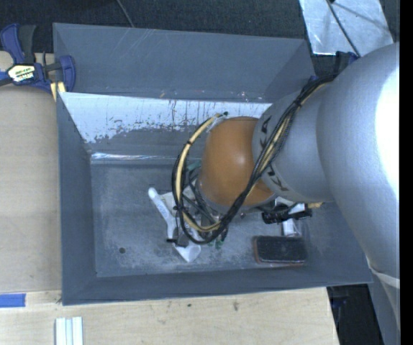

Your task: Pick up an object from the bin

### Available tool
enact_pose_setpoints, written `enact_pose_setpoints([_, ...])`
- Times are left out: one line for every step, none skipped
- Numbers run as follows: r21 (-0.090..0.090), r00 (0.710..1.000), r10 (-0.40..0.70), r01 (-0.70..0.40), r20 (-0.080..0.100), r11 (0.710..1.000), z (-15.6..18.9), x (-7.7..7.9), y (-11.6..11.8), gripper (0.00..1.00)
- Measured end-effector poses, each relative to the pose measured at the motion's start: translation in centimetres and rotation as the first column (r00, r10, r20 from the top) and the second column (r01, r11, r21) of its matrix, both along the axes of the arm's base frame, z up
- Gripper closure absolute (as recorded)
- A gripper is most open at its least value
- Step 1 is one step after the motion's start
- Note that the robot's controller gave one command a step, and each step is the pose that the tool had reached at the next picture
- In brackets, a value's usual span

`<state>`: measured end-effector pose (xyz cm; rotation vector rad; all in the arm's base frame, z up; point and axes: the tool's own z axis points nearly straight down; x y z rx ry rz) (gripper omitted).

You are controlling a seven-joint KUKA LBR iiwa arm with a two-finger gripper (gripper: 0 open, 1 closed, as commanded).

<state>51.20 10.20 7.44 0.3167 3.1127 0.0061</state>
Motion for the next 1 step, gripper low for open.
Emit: enact_pose_setpoints([-0.002,0.995,0.102,-0.102,-0.006,0.995,3.69,0.41,-1.79,1.0])
